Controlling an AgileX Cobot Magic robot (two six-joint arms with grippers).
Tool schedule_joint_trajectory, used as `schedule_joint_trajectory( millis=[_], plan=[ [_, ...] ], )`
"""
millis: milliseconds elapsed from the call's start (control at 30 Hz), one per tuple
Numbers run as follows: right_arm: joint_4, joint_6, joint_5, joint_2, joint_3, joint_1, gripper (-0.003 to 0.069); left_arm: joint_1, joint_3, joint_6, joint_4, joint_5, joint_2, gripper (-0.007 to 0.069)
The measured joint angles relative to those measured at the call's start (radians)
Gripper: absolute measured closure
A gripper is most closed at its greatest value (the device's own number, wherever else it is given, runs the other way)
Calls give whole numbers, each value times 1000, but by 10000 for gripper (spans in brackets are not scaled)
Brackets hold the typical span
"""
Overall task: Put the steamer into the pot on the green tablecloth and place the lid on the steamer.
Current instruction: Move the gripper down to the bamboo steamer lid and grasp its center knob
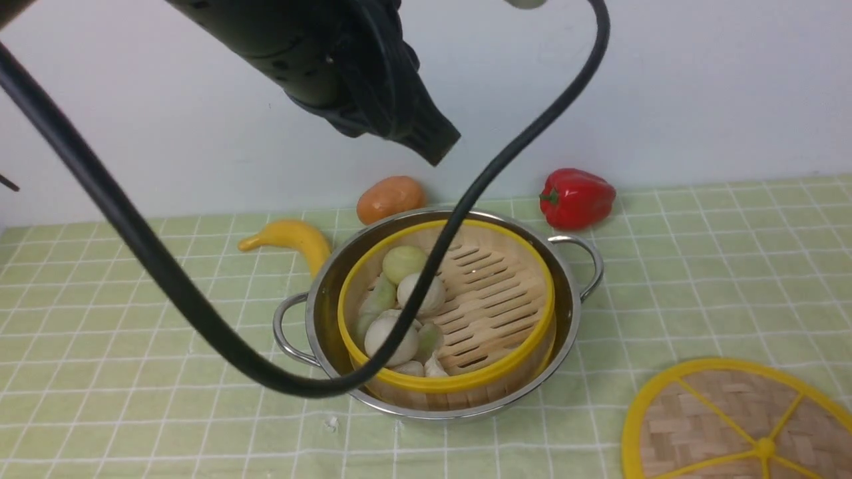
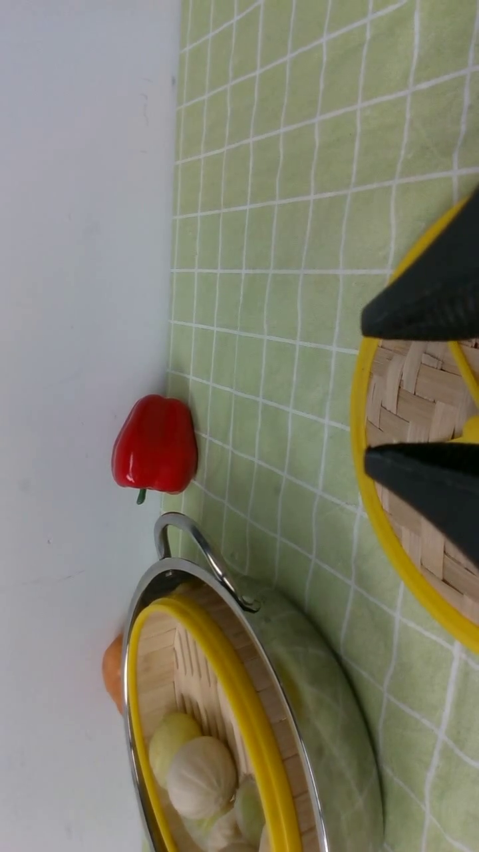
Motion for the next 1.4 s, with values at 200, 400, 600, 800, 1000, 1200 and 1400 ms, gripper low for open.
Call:
schedule_joint_trajectory(
  millis=[200, 400, 600, 800, 1000, 1200, 1400],
  plan=[
    [0, 0, 0, 0, 0, 0, 419, 46, 185, -5, -31, -164, -131, 644],
    [0, 0, 0, 0, 0, 0, 419, 349, 662, -5, -202, -525, -506, 641],
    [0, 0, 0, 0, 0, 0, 419, 729, 1086, -5, -253, -657, -861, 633],
    [0, 0, 0, 0, 0, 0, 419, 911, 1426, -5, -232, -729, -1216, 623],
    [0, 0, 0, 0, 0, 0, 419, 924, 1648, -5, -188, -813, -1484, 613],
    [0, 0, 0, 0, 0, 0, 419, 923, 1777, -14, -185, -880, -1571, 602],
    [0, 0, 0, 0, 0, 0, 419, 848, 1816, -25, -185, -882, -1574, 594]
  ],
)
